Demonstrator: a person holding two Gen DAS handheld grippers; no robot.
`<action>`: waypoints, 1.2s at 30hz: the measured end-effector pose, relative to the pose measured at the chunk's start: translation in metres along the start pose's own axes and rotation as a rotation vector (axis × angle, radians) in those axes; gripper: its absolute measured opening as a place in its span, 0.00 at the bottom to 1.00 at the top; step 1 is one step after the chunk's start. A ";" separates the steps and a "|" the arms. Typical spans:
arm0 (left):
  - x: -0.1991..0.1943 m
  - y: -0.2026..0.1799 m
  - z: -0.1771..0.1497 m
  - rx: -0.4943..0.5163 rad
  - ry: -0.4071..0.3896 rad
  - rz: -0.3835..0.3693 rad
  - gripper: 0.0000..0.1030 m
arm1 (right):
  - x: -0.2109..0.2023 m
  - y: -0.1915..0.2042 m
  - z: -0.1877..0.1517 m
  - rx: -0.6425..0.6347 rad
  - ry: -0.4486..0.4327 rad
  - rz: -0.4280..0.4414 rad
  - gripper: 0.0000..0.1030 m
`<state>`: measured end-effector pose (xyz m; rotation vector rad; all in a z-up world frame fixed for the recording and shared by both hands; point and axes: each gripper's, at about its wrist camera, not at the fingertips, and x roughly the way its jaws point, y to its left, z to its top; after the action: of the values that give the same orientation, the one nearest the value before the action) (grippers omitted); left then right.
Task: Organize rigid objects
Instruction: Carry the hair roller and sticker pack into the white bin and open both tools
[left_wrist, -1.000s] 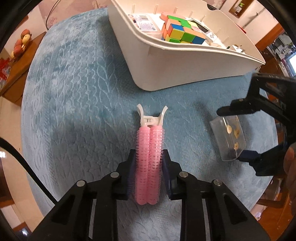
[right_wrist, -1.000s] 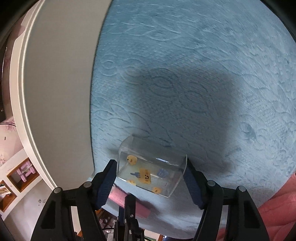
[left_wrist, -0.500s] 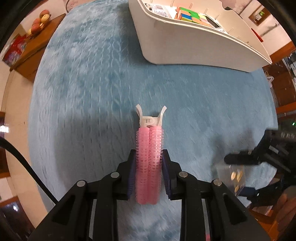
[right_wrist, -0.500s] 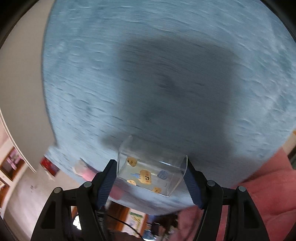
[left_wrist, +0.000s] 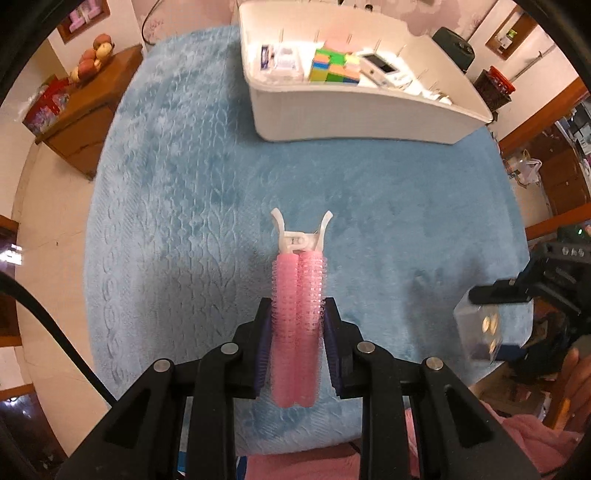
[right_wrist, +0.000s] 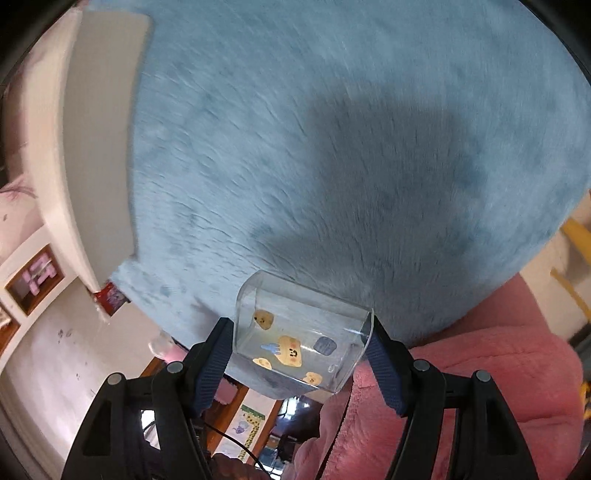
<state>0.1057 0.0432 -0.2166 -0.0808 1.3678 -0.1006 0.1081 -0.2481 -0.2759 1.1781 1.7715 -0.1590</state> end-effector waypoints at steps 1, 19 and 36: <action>-0.006 -0.003 0.004 0.009 -0.010 0.000 0.27 | 0.001 0.011 -0.005 -0.017 -0.014 0.006 0.69; -0.062 -0.072 0.080 0.136 -0.141 0.069 0.27 | -0.083 0.073 0.024 -0.336 -0.256 0.074 0.69; -0.061 -0.104 0.176 0.077 -0.204 0.097 0.27 | -0.112 0.142 0.060 -0.592 -0.449 0.165 0.69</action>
<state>0.2637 -0.0531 -0.1098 0.0385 1.1613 -0.0619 0.2624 -0.2793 -0.1693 0.7725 1.1989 0.1801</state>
